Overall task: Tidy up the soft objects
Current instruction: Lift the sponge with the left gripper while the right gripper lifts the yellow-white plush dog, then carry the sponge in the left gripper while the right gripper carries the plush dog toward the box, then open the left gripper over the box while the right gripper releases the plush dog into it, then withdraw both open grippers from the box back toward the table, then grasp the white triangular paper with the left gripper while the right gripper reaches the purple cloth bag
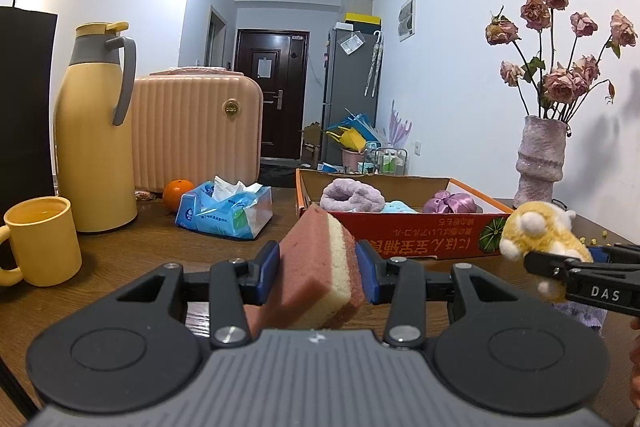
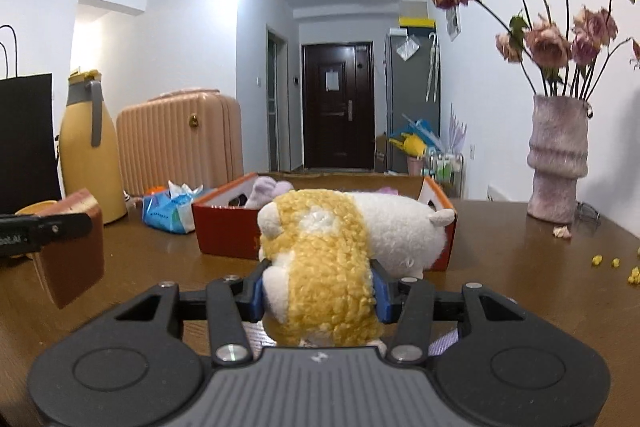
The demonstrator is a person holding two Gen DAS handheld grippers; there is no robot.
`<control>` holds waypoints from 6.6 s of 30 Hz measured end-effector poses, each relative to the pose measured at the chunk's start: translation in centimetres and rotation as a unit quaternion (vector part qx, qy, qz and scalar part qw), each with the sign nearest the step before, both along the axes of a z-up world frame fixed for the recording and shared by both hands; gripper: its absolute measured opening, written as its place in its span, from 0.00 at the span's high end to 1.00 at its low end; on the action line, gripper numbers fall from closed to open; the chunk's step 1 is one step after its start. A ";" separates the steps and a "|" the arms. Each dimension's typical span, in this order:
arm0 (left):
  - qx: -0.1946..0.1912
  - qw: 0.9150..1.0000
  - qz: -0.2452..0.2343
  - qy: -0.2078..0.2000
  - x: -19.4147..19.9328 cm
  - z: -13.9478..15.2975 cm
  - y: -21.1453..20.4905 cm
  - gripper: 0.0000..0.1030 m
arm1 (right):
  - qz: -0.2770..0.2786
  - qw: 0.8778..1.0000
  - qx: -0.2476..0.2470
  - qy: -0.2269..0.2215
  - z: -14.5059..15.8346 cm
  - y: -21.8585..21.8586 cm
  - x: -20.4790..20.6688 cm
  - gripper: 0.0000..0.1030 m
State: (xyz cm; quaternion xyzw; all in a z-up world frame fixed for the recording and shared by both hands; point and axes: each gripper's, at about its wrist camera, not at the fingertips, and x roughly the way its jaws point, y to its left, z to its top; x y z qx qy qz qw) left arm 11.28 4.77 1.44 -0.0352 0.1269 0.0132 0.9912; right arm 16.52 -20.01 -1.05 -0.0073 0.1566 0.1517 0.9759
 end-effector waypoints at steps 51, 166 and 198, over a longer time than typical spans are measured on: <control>-0.055 0.996 0.027 -0.065 10.8 6.1 -3.8 0.59 | -0.023 0.995 0.035 -0.087 5.8 1.4 9.2 0.53; -0.008 0.998 0.064 0.014 13.6 3.6 -1.0 0.00 | -0.061 0.998 -0.019 0.015 3.9 -2.4 10.6 0.00; 0.041 0.991 -0.001 0.124 5.7 -2.4 -3.3 0.00 | -0.091 0.989 -0.096 0.064 -0.8 -5.3 3.9 0.00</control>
